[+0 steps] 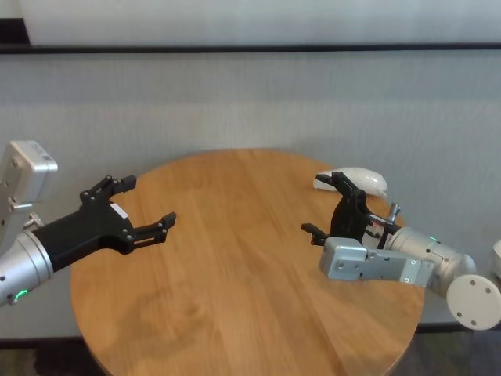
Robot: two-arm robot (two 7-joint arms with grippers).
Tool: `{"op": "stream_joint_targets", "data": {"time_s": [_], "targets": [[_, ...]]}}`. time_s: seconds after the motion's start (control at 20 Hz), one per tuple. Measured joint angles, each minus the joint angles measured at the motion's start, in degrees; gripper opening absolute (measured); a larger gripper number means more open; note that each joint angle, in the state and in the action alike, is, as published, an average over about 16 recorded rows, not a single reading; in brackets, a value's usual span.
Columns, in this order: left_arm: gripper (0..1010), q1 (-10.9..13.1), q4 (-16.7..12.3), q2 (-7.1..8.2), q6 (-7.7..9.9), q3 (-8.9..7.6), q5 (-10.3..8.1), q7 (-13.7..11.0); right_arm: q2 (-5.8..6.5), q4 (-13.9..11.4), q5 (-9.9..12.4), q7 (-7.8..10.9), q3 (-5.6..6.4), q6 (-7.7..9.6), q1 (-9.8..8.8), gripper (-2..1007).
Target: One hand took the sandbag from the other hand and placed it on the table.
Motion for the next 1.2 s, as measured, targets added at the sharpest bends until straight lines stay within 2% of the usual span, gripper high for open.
{"op": "stream_joint_targets", "data": {"time_s": [0.2, 0.5, 0.6, 0.85, 1.2], "targets": [[999, 0.0, 0.0, 0.0, 0.0, 0.0, 0.0, 0.0, 0.38, -2.16, 0.48, 0.21, 0.13, -0.27, -0.99, 1000], [999, 0.0, 0.0, 0.0, 0.0, 0.0, 0.0, 0.0, 0.33, -1.81, 0.48, 0.29, 0.16, -0.26, -0.86, 1000], [999, 0.0, 0.0, 0.0, 0.0, 0.0, 0.0, 0.0, 0.17, -1.39, 1.13, 0.81, 0.34, -0.51, -0.78, 1000], [999, 0.0, 0.0, 0.0, 0.0, 0.0, 0.0, 0.0, -0.99, 0.75, 4.83, 3.62, 0.99, -1.98, -0.18, 1000], [999, 0.0, 0.0, 0.0, 0.0, 0.0, 0.0, 0.0, -3.54, 4.24, 11.59, 9.29, 1.05, -5.24, 1.31, 1000]]}}
